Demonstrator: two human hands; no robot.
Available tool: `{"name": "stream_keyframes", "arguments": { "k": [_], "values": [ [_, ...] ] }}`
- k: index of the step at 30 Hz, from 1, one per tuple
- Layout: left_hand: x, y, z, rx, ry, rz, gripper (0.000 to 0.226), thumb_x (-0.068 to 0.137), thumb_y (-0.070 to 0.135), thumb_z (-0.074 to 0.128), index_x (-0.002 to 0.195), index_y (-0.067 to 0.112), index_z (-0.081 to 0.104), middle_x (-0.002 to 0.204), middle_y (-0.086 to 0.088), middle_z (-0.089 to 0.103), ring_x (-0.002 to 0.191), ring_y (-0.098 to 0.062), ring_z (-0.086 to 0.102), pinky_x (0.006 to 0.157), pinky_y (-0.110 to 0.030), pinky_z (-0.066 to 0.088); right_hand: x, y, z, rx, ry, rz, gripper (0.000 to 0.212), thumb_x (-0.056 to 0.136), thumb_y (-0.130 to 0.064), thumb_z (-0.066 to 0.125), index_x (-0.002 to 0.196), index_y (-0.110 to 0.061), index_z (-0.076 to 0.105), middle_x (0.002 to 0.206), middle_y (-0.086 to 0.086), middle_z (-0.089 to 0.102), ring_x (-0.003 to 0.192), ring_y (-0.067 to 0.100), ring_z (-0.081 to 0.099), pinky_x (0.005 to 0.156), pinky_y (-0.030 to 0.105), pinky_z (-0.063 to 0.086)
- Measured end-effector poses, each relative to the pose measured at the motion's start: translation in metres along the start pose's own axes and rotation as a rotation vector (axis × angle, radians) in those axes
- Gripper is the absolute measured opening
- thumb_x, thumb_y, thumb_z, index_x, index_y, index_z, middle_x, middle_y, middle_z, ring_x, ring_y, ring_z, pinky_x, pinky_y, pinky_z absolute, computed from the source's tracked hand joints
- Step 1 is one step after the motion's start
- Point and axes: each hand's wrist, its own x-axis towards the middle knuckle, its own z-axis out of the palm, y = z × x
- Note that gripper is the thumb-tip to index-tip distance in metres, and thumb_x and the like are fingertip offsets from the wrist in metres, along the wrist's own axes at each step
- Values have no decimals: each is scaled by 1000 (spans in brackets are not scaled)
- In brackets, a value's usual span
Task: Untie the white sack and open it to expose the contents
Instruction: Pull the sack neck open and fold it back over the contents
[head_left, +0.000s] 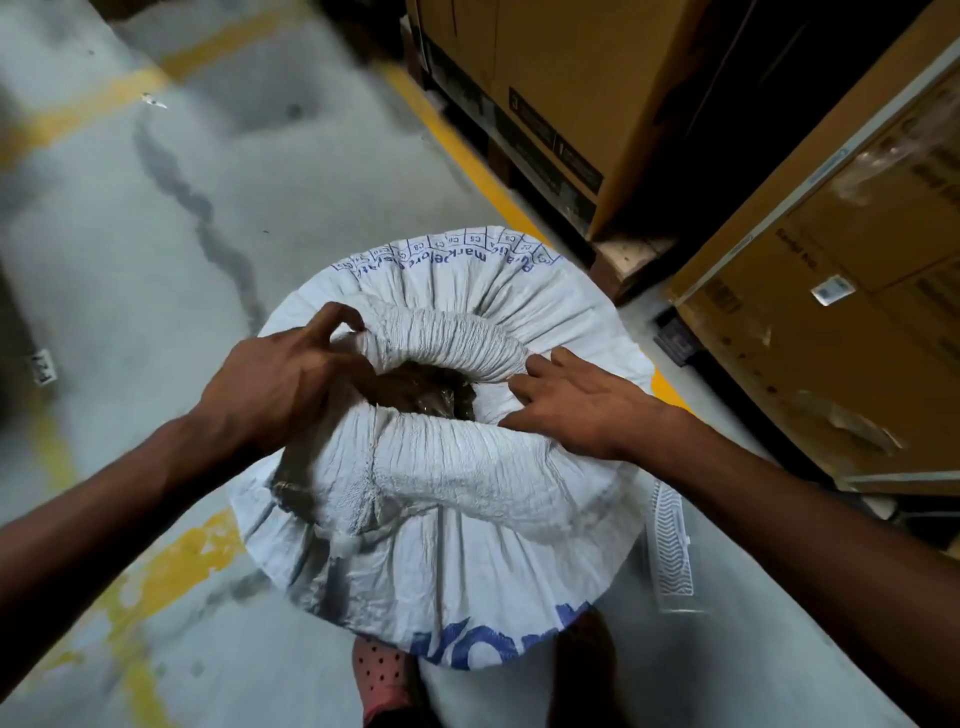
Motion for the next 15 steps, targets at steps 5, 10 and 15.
{"name": "stream_keyframes", "arguments": {
  "k": [5,10,15],
  "values": [
    [9,8,1,155,37,-75,41,90,26,46,115,42,75,139,-7,54,102,-35,61,70,-44,48,8,-7,-14,-13,-59,-46,44,78,-20,27,86,-30,69,89,1,57,90,27,52,73,39,37],
    [20,30,-1,145,44,-299,47,93,52,40,97,22,75,140,-9,49,113,-36,54,83,-48,42,16,-13,-30,6,-75,-78,15,74,-12,71,73,-27,69,90,0,57,87,28,53,71,39,39],
    [17,19,15,184,42,-300,54,90,28,60,144,24,53,172,-11,13,142,-41,38,98,-56,39,9,-12,-41,-17,-116,-90,19,83,-13,64,68,-26,63,97,-8,64,91,25,54,73,38,34]
  ]
}}
